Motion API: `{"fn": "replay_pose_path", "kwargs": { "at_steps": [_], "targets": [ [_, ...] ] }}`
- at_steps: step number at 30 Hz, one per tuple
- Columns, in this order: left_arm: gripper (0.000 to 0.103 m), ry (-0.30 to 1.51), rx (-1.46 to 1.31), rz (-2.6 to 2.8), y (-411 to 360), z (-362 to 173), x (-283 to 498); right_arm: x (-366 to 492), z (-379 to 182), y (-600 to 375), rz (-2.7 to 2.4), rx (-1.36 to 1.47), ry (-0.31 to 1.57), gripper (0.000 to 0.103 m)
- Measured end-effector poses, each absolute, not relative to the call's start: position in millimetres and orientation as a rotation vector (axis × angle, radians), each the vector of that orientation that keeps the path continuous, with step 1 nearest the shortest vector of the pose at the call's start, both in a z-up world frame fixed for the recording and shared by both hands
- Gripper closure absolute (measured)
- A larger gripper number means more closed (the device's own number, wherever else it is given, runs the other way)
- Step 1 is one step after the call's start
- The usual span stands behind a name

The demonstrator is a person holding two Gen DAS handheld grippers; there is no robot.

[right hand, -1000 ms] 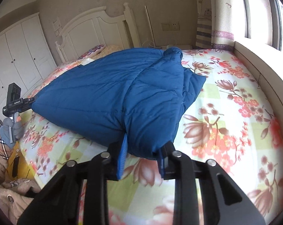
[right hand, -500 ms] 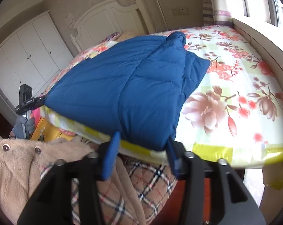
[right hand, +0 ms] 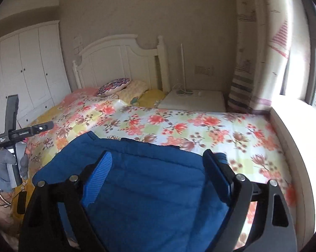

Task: Fold large clothes
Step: 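Grasp the ribbed edge of the folded bundle with both grippers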

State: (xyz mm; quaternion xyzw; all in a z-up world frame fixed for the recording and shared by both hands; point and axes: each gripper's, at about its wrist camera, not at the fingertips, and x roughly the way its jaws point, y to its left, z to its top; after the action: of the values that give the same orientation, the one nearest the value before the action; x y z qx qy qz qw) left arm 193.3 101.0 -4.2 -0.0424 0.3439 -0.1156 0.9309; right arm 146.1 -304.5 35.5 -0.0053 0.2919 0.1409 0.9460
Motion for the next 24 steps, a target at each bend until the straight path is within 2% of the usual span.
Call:
{"fn": "replay_pose_path", "kwargs": {
  "at_steps": [2, 5, 9, 10, 13, 24],
  "targets": [
    [0.004, 0.799, -0.016, -0.199, 78.4, -25.7, 225.9, 182.0, 22.3, -270.3, 0.297, -0.08, 0.666, 0.02],
    [0.004, 0.855, 0.0, -0.167, 73.4, -53.8, 235.4, 218.9, -11.4, -238.6, 0.278, -0.193, 0.759, 0.038],
    [0.004, 0.908, -0.023, -0.165, 65.7, -82.8, 254.0, 252.1, -92.2, -259.1, 0.191, -0.266, 0.944, 0.037],
    [0.004, 0.93, -0.016, -0.178, 60.1, -93.4, 259.7, 255.6, -110.2, -281.7, 0.231, -0.14, 0.972, 0.037],
    [0.004, 0.998, 0.061, -0.169, 38.5, -122.8, 271.4, 246.7, -110.9, -319.7, 0.232, 0.072, 0.915, 0.049],
    [0.004, 0.946, -0.029, -0.223, 49.0, -131.3, 270.9, 243.9, -110.1, -313.9, 0.216, 0.05, 0.905, 0.048]
  ]
}}
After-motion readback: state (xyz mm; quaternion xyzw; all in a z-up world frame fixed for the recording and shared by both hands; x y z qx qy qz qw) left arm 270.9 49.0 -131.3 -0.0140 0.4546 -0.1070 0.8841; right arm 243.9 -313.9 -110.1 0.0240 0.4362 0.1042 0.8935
